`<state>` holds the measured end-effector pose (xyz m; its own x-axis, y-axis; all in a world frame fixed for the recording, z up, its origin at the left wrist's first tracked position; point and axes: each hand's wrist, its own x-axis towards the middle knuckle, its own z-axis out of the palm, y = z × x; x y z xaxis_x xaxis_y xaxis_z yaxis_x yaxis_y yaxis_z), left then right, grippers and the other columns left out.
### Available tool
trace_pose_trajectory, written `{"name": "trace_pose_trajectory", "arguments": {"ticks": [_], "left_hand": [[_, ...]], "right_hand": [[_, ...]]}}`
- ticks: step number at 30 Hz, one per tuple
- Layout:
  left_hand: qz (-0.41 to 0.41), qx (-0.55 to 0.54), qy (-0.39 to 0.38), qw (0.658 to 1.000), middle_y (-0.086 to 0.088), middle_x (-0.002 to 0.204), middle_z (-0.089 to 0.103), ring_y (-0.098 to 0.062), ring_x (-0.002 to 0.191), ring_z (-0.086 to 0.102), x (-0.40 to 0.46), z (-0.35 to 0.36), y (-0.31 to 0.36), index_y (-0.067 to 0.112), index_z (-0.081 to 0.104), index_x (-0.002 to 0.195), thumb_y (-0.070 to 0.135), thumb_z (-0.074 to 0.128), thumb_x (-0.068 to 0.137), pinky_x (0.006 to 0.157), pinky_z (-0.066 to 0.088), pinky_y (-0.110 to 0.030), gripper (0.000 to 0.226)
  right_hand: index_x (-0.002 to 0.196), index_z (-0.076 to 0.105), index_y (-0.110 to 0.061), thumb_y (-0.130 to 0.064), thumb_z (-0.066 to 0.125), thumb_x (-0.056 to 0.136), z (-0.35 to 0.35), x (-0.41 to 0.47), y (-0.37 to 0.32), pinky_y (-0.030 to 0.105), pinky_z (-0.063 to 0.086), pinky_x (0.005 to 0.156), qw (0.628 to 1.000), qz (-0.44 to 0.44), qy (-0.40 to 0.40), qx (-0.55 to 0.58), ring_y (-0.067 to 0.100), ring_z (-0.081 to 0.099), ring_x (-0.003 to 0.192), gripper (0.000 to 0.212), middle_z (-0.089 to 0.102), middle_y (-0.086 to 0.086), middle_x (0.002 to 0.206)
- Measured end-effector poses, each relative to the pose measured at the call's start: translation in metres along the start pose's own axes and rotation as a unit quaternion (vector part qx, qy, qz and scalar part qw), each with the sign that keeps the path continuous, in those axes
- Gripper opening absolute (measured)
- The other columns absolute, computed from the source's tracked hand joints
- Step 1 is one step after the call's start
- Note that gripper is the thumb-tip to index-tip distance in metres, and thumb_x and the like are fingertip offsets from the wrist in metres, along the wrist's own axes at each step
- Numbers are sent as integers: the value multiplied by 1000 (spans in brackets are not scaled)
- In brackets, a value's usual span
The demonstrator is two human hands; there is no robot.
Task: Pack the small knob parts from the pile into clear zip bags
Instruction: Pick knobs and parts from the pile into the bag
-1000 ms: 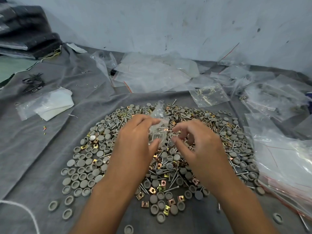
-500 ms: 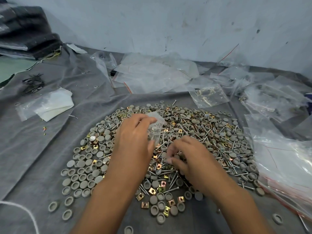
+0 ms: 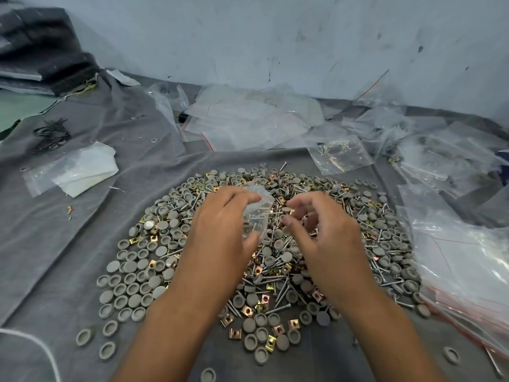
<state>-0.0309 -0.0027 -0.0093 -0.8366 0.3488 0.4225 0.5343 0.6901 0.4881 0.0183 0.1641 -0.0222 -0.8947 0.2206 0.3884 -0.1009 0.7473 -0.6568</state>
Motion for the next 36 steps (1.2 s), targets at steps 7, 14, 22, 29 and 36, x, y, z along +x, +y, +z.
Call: {"name": "trace_pose_trajectory", "arguments": {"ticks": [7,14,22,29,36], "left_hand": [[-10,6,-2,1000,19,117,50,1,99,41,0,0,-1,27,60,130,23,82,78,100,40,-25,56],[-6,6,-1,1000,23,115,44,0,100,42,1,1,-4,28,59,130,22,82,78,100,40,-24,56],[0,2,6,1000,22,113,45,0,98,41,1,1,-5,25,61,129,21,82,78,100,42,-27,55],[3,0,5,1000,23,113,43,0,99,41,1,1,-5,26,60,129,20,82,78,100,41,-27,55],[-1,-1,-2,1000,23,113,44,0,98,42,2,1,-4,27,60,130,23,81,78,100,44,-30,55]], "right_hand": [[125,55,-51,-55,59,95,9,-9,6,31,36,94,947,-25,-222,-230,2,33,103,31,44,-25,111],[137,43,-45,-55,49,99,15,-13,2,33,36,96,945,-35,-219,-238,8,38,111,40,47,-17,122],[121,51,-40,-49,51,95,26,-10,-2,31,38,92,952,-18,-196,-234,6,40,97,28,51,-20,105],[116,56,-38,-46,51,92,26,-12,-6,32,38,84,950,-5,-173,-261,10,45,93,25,53,-15,98],[106,47,-42,-46,53,94,21,-10,-5,31,37,83,957,-4,-158,-241,8,45,91,14,51,-18,98]]}}
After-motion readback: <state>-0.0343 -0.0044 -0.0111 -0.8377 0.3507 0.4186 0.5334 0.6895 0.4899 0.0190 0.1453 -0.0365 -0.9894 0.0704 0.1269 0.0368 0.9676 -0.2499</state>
